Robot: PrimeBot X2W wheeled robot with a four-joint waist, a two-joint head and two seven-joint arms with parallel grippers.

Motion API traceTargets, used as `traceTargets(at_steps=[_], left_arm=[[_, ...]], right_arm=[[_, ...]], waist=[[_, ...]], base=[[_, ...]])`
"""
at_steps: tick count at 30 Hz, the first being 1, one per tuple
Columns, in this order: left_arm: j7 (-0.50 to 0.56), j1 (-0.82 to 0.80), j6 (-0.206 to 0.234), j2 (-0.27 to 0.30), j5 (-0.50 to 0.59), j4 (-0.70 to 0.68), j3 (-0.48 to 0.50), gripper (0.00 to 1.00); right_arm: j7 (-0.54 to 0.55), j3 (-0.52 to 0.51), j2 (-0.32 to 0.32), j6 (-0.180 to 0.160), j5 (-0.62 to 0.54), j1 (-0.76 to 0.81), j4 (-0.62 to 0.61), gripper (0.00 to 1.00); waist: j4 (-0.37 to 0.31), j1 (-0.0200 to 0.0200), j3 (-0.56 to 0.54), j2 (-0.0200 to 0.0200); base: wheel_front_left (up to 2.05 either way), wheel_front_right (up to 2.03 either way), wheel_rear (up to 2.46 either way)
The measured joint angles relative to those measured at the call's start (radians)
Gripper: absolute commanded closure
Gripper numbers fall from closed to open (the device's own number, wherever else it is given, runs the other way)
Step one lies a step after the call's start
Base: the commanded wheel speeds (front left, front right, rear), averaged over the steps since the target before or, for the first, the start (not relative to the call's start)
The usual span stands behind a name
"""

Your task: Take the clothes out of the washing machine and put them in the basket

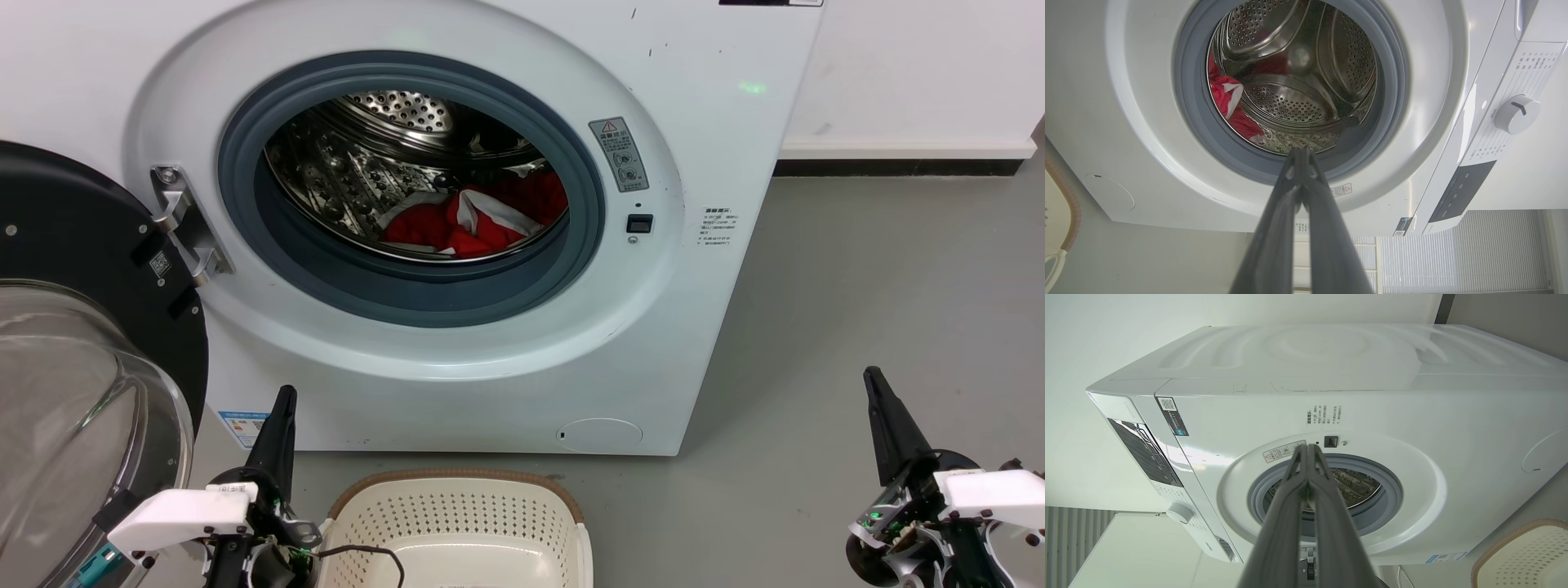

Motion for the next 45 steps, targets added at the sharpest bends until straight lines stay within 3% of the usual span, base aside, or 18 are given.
traceTargets(at_steps=[27, 28, 41, 45], left_arm=[[0.000, 0.000, 0.000, 0.000, 0.000, 0.000, 0.000, 1.00], [0.000, 0.000, 0.000, 0.000, 0.000, 0.000, 0.000, 0.00], [-0.045, 0.018, 0.000, -0.003, 0.020, 0.022, -0.048, 0.00], [-0.074, 0.008, 0.000, -0.003, 0.097, 0.014, -0.067, 0.00]], right_arm=[[0.000, 0.000, 0.000, 0.000, 0.000, 0.000, 0.000, 1.00], [0.000, 0.000, 0.000, 0.000, 0.000, 0.000, 0.000, 0.00], [-0.045, 0.015, 0.001, 0.000, -0.037, 0.031, 0.003, 0.00], [-0.072, 0.018, 0.002, 0.000, -0.111, 0.035, -0.017, 0.00]], waist=[[0.000, 0.0000, 0.000, 0.0000], [0.000, 0.0000, 0.000, 0.0000], [-0.002, 0.0000, 0.001, 0.0000], [-0.002, 0.0000, 0.001, 0.0000]], base=[[0.00, 0.00, 0.00], [0.00, 0.00, 0.00], [0.00, 0.00, 0.00], [0.00, 0.00, 0.00]])
